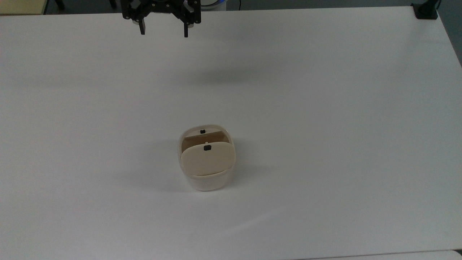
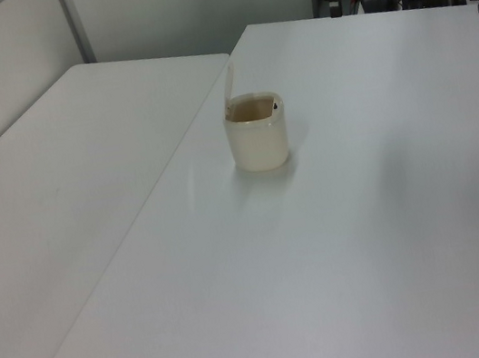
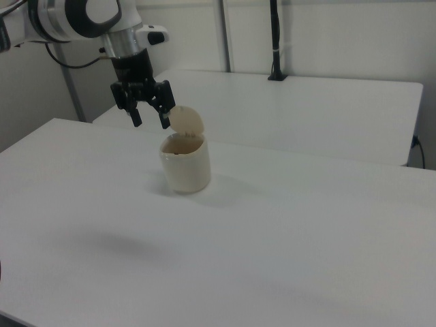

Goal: Close the trash bin

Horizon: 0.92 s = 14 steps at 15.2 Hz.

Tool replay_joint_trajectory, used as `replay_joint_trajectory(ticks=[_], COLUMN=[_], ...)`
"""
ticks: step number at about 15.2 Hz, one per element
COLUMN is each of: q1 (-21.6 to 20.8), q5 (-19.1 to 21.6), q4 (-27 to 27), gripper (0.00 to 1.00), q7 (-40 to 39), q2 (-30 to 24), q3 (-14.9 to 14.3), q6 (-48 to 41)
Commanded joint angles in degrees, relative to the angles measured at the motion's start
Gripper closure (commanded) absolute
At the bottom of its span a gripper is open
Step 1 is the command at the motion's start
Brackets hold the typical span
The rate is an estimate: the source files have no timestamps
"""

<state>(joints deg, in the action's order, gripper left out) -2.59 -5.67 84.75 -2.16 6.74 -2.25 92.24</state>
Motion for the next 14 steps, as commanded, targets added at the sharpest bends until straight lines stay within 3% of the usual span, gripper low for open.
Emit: replay_joint_trajectory(ticks=[1, 7, 14], q1=[-0.2, -0.7, -0.5], q5=[-0.7, -0.7, 0.0], q4=[1.5, 1.5, 1.3], gripper=[0.41, 0.98, 1.00], q7=[-0.7, -0.8, -1.0], q2=[-1.3, -0.8, 0.5], q3=[-0.1, 0.1, 0.2], q6=[0.0, 0.7, 4.5])
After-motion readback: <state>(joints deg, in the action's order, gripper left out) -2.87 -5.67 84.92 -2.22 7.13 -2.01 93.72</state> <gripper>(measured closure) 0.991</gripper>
